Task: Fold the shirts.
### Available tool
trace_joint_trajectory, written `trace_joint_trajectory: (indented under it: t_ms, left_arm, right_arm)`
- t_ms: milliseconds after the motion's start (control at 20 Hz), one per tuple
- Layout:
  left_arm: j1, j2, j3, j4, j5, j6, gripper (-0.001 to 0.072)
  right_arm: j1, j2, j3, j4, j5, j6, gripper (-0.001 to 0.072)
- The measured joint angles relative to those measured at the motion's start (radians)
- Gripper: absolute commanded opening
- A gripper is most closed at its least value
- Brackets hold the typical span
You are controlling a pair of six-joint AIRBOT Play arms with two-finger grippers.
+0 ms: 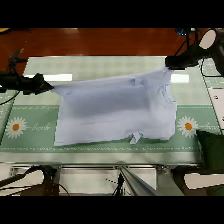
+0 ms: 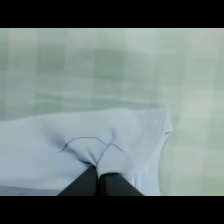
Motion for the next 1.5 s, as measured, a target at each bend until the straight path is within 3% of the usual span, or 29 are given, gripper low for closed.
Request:
trace_joint_trajectory:
  t_ms: [50, 100, 300, 350, 400, 450, 500, 800, 1100, 1450, 1500]
  left_arm:
    - [-0.003, -0.024, -0.001, -0.01, 0.003, -0.01, 0.0347]
    - [-0.004, -0.04, 0.003, -0.018, 0.003, -0.016, 0.0347]
    - [0.024, -0.066, 0.082, -0.008, -0.088, -0.017, 0.0348]
    - [0.037, -0.067, 0.105, 0.016, -0.124, -0.017, 0.0424]
    - [0.053, -0.064, 0.117, 0.035, -0.171, -0.018, 0.0594]
    - [0.066, -0.055, 0.117, 0.051, -0.2, -0.025, 0.0683]
    - [0.081, -0.04, 0.106, 0.061, -0.219, -0.03, 0.0691]
    - [0.196, 0.11, -0.201, 0.094, -0.267, -0.006, 0.0689]
    - [0.257, 0.179, -0.534, 0.185, -0.26, 0.048, 0.0689]
    - [0.267, 0.188, -0.626, 0.243, -0.193, 0.05, 0.0677]
    - [0.264, 0.185, -0.634, 0.217, -0.182, 0.048, 0.0587]
  right_arm:
    - [0.0, -0.004, 0.0, 0.0, 0.006, 0.008, 0.0383]
    - [0.0, -0.003, 0.002, 0.0, 0.017, 0.011, 0.0425]
    - [-0.002, 0.054, 0.03, -0.081, 0.145, -0.043, 0.0439]
    - [-0.01, 0.077, 0.034, -0.128, 0.175, -0.053, 0.044]
    - [-0.022, 0.101, 0.038, -0.164, 0.215, -0.061, 0.0455]
    - [-0.037, 0.122, 0.04, -0.189, 0.25, -0.066, 0.0518]
    - [-0.056, 0.142, 0.04, -0.206, 0.287, -0.072, 0.0553]
    - [-0.264, 0.28, -0.15, -0.145, 0.391, -0.106, 0.0552]
    - [-0.418, 0.38, -0.497, 0.084, 0.28, -0.192, 0.0552]
    - [-0.451, 0.399, -0.642, 0.245, 0.181, -0.25, 0.0551]
    - [-0.452, 0.399, -0.648, 0.254, 0.172, -0.253, 0.0551]
